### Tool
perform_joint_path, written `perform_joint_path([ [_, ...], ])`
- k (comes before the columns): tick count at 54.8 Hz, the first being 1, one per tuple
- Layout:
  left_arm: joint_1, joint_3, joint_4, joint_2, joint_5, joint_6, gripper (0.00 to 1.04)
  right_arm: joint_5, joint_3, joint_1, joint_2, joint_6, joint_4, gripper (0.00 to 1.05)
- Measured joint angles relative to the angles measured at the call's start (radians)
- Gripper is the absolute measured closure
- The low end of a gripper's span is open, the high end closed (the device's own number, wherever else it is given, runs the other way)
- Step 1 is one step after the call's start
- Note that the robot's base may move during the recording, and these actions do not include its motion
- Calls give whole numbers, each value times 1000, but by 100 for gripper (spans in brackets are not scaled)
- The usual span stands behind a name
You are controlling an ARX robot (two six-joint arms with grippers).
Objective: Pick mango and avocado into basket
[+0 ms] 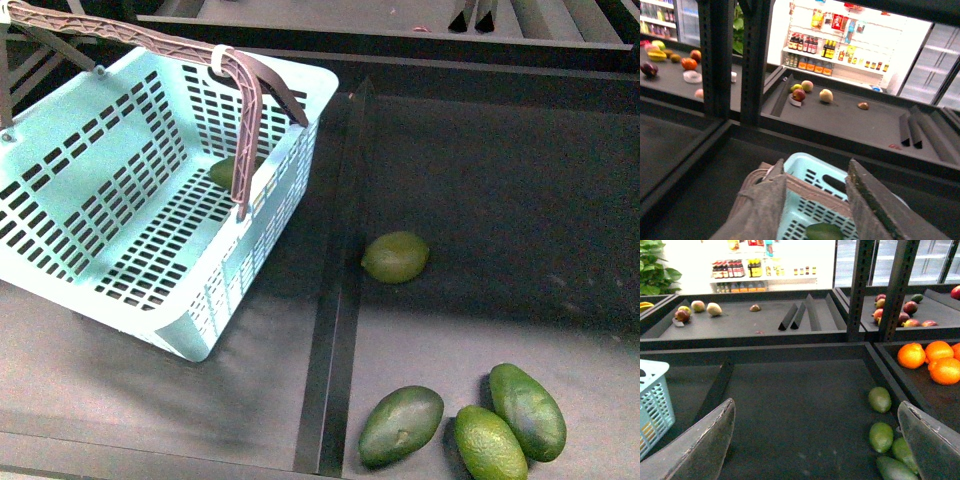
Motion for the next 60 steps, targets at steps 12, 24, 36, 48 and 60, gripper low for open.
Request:
perform_joint_path([
  [12,58,-190,8,-158,60,111,102,0,0,0,0,0,0,9],
  [24,58,-309,-50,-335,63,119,102,0,0,0,0,0,0,9],
  [36,58,-381,-125,-484,63,119,102,0,0,0,0,0,0,9],
  [48,59,-431,-206,-613,63,120,102,0,0,0,0,0,0,9],
  [60,59,-432,-377,-802,63,121,102,0,0,0,0,0,0,9],
])
